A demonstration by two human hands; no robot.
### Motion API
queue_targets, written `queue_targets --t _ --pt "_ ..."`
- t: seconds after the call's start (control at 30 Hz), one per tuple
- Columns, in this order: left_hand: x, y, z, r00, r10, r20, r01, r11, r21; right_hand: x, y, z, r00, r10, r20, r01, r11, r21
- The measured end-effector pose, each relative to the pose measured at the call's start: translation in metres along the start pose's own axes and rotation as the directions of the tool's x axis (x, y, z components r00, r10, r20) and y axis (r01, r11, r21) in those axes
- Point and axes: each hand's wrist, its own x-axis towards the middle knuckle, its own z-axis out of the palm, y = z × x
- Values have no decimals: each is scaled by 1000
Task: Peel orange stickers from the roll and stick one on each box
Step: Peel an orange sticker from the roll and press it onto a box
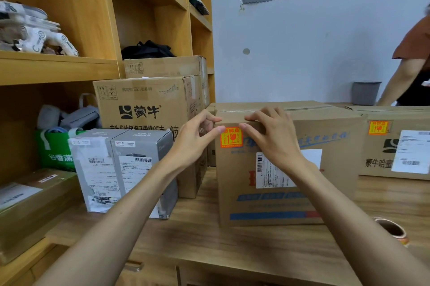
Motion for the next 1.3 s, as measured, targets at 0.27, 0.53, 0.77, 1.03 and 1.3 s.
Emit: queue_targets --t 0.27,0.53,0.77,1.03,1.3 --pt "-10 -4 5 999 13 47 -15 998 54 -6 6 -3 994 -91 55 96 989 -109" --pt "-13 -4 8 998 8 55 -17 986 167 -11 4 -6 987 -144 68 155 969 -193" --pt "-11 -7 16 1000 28 -1 -27 988 151 -11 3 -2 984 -166 64 177 950 -259" --pt "-11 -2 8 999 21 47 -28 987 160 -8 7 -2 993 -114 39 118 982 -149" --pt "-19 14 8 996 13 89 -33 972 232 -13 -3 -22 994 -84 72 87 995 -39"
